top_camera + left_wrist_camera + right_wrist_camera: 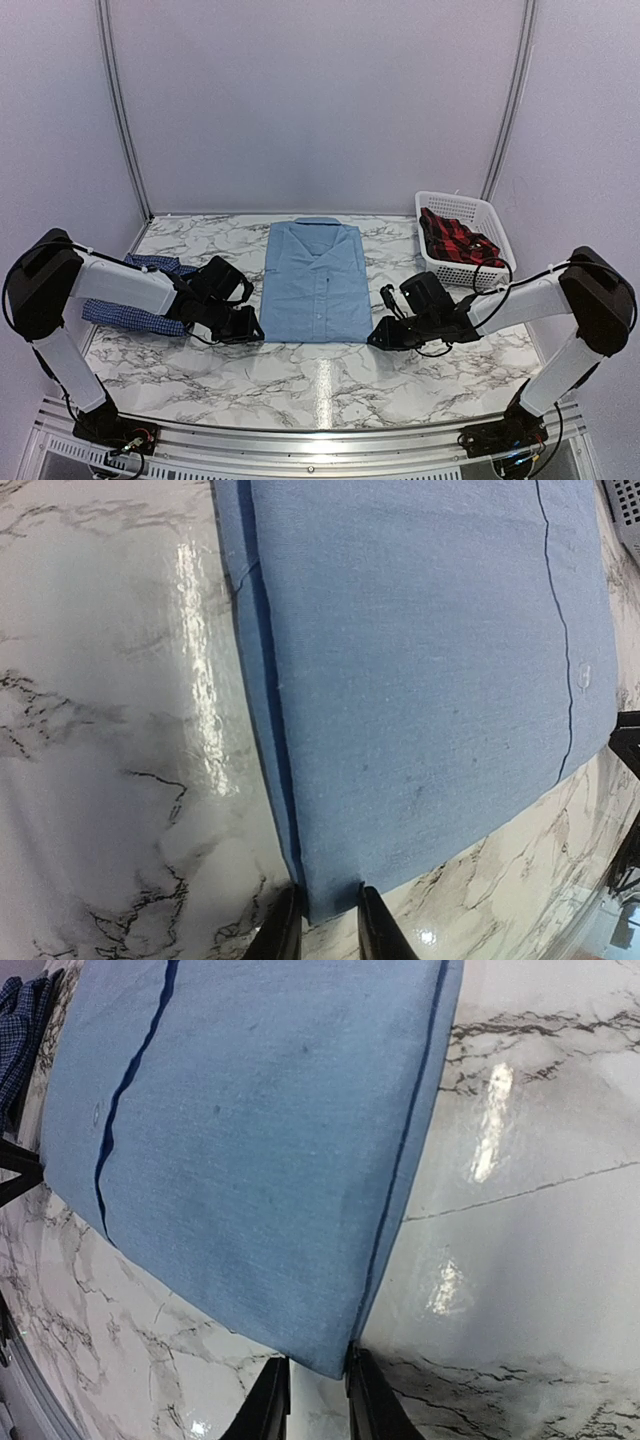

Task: Fold and stack the long sleeve shirts
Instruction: Pick up the 2/3-rectangle-folded shirt from the center of the board.

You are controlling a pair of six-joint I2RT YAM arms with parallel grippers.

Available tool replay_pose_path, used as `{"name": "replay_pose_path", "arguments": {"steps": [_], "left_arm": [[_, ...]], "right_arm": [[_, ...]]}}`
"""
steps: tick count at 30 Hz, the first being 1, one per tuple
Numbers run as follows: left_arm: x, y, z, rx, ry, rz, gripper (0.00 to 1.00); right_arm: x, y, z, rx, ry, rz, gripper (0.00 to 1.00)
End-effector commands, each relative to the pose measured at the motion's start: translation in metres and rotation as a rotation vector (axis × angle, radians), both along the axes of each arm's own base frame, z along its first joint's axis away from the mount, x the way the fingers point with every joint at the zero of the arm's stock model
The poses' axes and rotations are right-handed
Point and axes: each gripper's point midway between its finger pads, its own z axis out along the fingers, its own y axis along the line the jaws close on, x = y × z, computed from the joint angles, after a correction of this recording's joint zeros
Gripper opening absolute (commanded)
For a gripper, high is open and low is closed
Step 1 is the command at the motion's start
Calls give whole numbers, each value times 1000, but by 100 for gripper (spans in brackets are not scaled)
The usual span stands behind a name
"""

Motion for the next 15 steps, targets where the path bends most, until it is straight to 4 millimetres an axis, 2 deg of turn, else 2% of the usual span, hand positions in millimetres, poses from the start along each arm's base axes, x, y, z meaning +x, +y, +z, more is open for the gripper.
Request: {"name": "replay_pose_path", "arguments": {"steps": [1,7,12,15], "left_arm": [[-7,0,-11,24,49,-1,19],[-4,-3,-5,5,46,14,7],[-4,-3,8,-21,27,26,0],[-8,-1,16,-34,12,32,0]], "right_arm": [[2,-1,-6,-34,2,9,19],[6,4,-1,-38,-21,17,0],[3,6,10,-31,-55,26,0],[-4,7,15,-30,-68,32,0]]}}
